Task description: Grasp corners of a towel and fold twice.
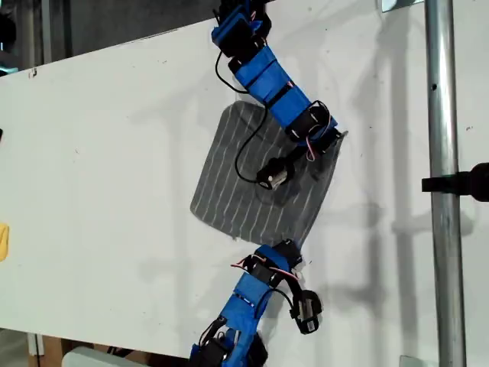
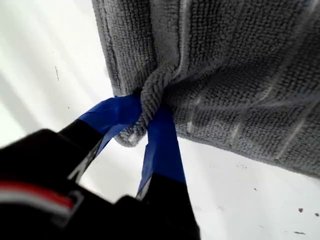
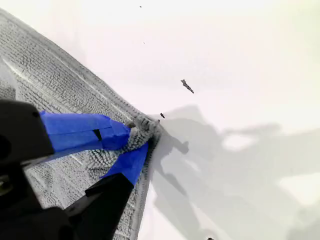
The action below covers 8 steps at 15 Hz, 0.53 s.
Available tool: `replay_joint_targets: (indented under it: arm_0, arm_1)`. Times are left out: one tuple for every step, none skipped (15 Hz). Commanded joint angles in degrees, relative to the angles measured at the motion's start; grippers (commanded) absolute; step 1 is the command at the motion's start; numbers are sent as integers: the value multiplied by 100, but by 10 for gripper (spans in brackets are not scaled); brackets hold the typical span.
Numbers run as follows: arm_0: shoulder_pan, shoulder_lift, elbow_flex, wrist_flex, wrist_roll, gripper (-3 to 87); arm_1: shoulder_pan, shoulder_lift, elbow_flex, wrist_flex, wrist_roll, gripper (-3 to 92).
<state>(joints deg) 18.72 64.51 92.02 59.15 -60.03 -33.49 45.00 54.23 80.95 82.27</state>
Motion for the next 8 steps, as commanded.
replay_joint_targets:
  arm_0:
    - [-88,202,-325,439,0,-29]
    - [-70,360,-694,817,62,-29]
    - [-44,466,-1248,1345,62,-29]
    - [-35,536,-1854,1925,9,-29]
    - [-79,563,-2435,2479,-79,-29]
    - [-158,563,-2953,3032,-185,-29]
    - [-272,563,-3313,3454,-264,-29]
    - [-369,677,-3401,3630,-264,-29]
  arm_1:
    - [79,167,-26,44,-9,-3]
    - [79,352,-26,97,-9,-3]
    - [70,633,-26,176,-9,-3]
    - [70,958,-26,290,-9,-3]
    - [70,1292,-26,343,-53,-3]
    - [79,1635,-26,387,-70,-3]
    - [97,1942,-26,422,-114,-3]
    - [105,2206,-26,457,-149,-3]
